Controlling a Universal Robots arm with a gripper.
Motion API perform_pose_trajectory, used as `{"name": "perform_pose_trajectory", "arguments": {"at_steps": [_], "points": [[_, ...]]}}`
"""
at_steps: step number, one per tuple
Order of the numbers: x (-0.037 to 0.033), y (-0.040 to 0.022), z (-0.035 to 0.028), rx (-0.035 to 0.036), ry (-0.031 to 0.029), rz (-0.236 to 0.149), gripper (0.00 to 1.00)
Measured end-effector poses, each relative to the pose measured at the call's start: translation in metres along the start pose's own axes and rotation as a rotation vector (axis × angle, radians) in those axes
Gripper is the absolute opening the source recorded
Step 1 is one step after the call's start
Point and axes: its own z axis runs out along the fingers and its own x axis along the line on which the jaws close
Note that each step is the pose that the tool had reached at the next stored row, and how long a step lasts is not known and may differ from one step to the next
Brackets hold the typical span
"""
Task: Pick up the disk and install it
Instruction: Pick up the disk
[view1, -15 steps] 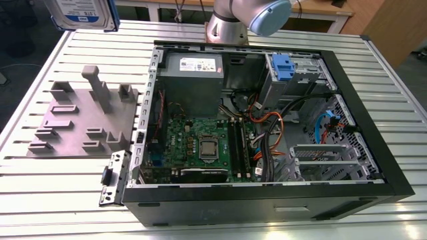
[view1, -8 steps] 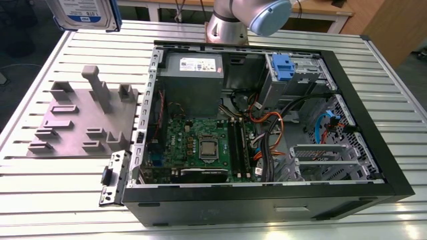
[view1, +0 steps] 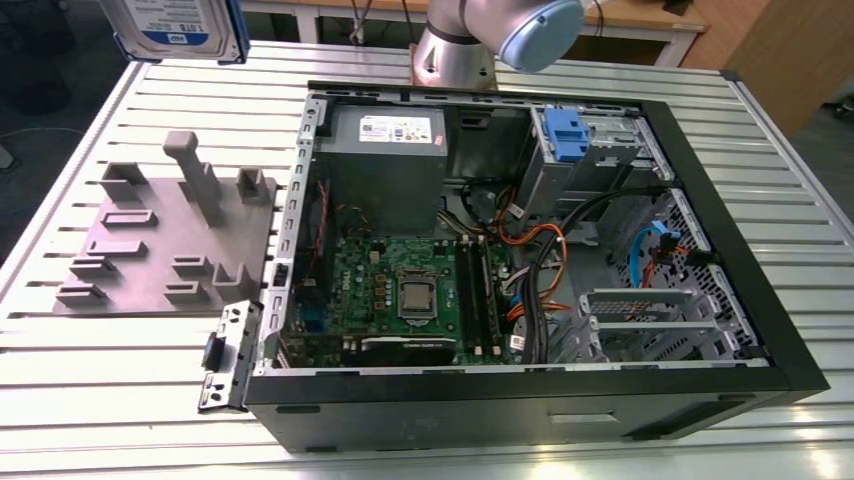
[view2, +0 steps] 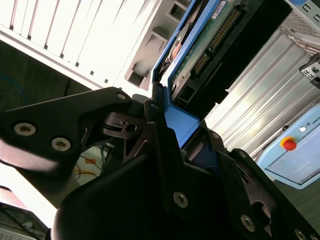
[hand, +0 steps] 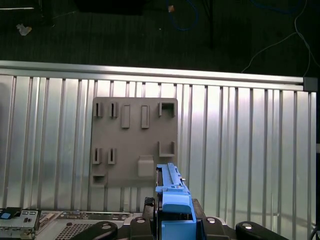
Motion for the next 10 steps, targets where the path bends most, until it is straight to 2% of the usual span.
{"name": "perform_pose_trajectory", "arguments": {"at_steps": [5,10], "points": [[0.0005,-0.0027,0.0000,0.0001,0.0001,0.000,0.37],[0.0042,-0.0036,-0.0001,0.0000,0.0019,0.000,0.37]]}}
